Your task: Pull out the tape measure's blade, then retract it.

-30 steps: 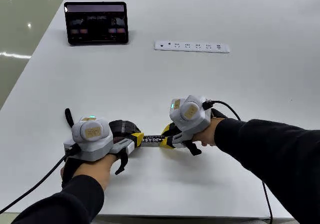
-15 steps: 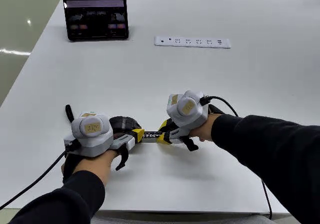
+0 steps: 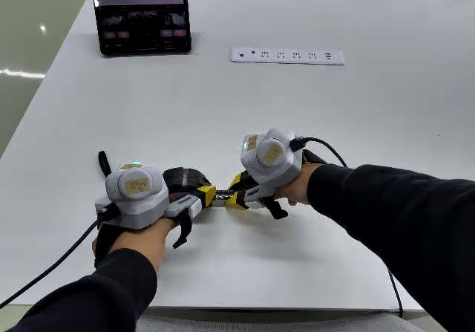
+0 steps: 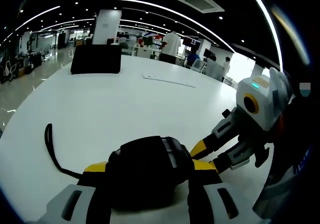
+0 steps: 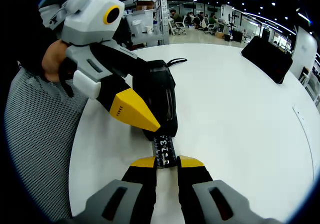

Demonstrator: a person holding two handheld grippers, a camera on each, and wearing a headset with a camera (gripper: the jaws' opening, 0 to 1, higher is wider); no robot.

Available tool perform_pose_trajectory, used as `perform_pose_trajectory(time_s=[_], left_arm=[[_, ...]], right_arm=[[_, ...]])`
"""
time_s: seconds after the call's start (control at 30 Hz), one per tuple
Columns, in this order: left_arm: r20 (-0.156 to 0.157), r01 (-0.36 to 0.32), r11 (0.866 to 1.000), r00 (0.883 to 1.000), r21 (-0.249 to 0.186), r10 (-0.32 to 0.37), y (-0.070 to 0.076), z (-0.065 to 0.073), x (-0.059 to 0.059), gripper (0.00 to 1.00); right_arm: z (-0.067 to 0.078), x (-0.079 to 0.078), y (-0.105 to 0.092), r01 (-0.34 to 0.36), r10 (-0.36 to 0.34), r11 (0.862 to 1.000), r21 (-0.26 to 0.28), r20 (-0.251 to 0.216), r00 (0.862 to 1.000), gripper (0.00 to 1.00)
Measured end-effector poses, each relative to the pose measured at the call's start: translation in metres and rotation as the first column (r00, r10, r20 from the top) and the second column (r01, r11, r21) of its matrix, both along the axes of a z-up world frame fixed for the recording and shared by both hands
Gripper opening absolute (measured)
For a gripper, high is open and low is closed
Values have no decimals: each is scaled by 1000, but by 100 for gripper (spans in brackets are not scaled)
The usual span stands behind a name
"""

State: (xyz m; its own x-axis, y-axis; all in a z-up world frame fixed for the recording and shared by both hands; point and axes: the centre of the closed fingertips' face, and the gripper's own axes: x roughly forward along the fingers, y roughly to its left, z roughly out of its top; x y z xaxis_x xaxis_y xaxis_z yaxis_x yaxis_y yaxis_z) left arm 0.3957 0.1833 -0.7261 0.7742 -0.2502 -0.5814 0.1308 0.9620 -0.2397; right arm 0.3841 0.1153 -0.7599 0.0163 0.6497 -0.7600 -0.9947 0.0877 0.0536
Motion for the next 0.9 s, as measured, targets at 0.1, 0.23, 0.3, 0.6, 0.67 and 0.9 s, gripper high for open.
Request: perform_pose_trajectory(time_s=[0.1, 0.23, 0.3, 0.6, 0.67, 0.9], left_arm=[[-1, 1, 1000, 1000, 1, -1, 0, 0, 0, 57], [0, 1, 1000, 1000, 2, -1, 1, -1, 1, 57], [0, 1, 1000, 1000, 2, -1, 1, -1, 1, 57], [0, 1, 1000, 1000, 0, -1, 1, -2, 2, 57], [1, 1, 1000, 1000, -2, -1, 1, -2, 2, 57], [1, 0, 1000, 1000, -4, 0, 1, -2, 2, 57]], right_arm=[[0, 0, 1, 3, -3, 1000, 5, -5, 1000, 11], [0, 0, 3, 13, -13, 1000, 14, -15, 1000, 11], [0, 0, 3, 14, -14, 1000, 15, -16, 1000, 11], [1, -1, 9, 5, -5, 1000, 15, -5, 1000, 11], [1, -1, 11, 6, -6, 1000, 17, -6, 1000, 11], [0, -1, 16, -4, 4, 1000, 16, -2, 1000, 11]])
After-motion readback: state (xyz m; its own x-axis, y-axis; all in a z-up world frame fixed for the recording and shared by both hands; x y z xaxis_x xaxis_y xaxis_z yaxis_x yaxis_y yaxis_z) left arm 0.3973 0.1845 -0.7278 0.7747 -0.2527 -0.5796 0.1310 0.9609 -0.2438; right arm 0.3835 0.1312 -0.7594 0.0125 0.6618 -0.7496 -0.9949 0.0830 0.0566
